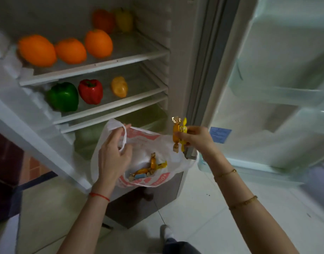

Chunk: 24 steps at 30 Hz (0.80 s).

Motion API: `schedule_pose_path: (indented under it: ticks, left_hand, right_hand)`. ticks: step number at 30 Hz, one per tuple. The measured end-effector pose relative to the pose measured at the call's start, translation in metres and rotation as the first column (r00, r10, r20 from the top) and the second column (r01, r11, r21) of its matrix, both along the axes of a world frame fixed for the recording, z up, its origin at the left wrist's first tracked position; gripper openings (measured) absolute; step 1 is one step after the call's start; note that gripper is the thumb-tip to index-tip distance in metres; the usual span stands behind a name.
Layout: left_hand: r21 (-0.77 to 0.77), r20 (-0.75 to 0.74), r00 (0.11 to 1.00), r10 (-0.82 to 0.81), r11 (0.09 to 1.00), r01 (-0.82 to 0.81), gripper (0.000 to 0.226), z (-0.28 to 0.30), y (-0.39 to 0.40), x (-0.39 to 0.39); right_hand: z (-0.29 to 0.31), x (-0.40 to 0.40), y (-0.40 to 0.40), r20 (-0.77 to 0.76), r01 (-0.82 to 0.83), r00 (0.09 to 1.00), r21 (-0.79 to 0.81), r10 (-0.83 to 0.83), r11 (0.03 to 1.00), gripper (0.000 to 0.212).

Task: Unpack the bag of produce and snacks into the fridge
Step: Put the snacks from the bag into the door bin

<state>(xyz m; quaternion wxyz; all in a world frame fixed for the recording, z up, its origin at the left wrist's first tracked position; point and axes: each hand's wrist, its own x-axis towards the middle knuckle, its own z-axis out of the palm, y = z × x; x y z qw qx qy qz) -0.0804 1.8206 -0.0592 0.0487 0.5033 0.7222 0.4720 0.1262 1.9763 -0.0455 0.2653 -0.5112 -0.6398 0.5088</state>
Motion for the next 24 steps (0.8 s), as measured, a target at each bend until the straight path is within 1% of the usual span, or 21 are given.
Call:
schedule_pose_path:
  ticks: [3,5,7,10,12,15,18,21,24]
  left_hand:
    - [-0.002,-0.017,0.999,0.03,1.0,-0.03,0.043,-0.002,0.001,0.004]
    - [-0.004,-0.021,0.999,0.037,0.999,-0.037,0.044,-0.002,0.001,0.005]
    - [-0.007,-0.013,0.999,0.031,0.999,-0.031,0.046,-0.002,0.002,0.004]
    - [-0.014,-0.013,0.999,0.03,0.999,-0.03,0.052,-0.002,0.002,0.003]
    - [-0.017,-0.009,0.999,0.043,0.999,-0.043,0.052,-0.005,0.002,0.002]
    - [-0.035,0.005,0.998,0.067,0.997,-0.067,0.046,-0.009,0.003,0.002]
    - [-0.054,-0.005,0.995,0.101,0.993,-0.102,0.039,-0.01,0.004,0.005]
    - [-0.053,-0.025,0.99,0.139,0.989,-0.14,0.043,-0.009,0.004,0.01]
    - [-0.054,-0.046,0.989,0.142,0.988,-0.144,0.046,-0.009,0.003,0.013]
  right_hand:
    - [-0.004,0.033,0.009,0.036,0.13,0.991,-0.014,-0.13,0.991,0.012]
    - [-0.012,0.052,0.016,0.092,0.175,0.981,-0.007,-0.173,0.985,0.016]
    - [-0.023,0.069,0.024,0.17,0.197,0.966,-0.002,-0.194,0.98,0.021]
    - [-0.046,0.087,0.039,0.294,0.229,0.934,-0.057,-0.202,0.972,0.024]
    - [-0.063,0.096,0.05,0.365,0.26,0.907,-0.09,-0.211,0.961,0.024]
    - [-0.085,0.099,0.067,0.464,0.289,0.864,-0.143,-0.194,0.947,0.028]
    - [-0.101,0.095,0.08,0.524,0.281,0.839,-0.189,-0.145,0.941,0.032]
    - [-0.115,0.089,0.088,0.534,0.256,0.84,-0.232,-0.097,0.938,0.029]
    - [-0.132,0.085,0.092,0.531,0.229,0.846,-0.272,-0.052,0.935,0.029]
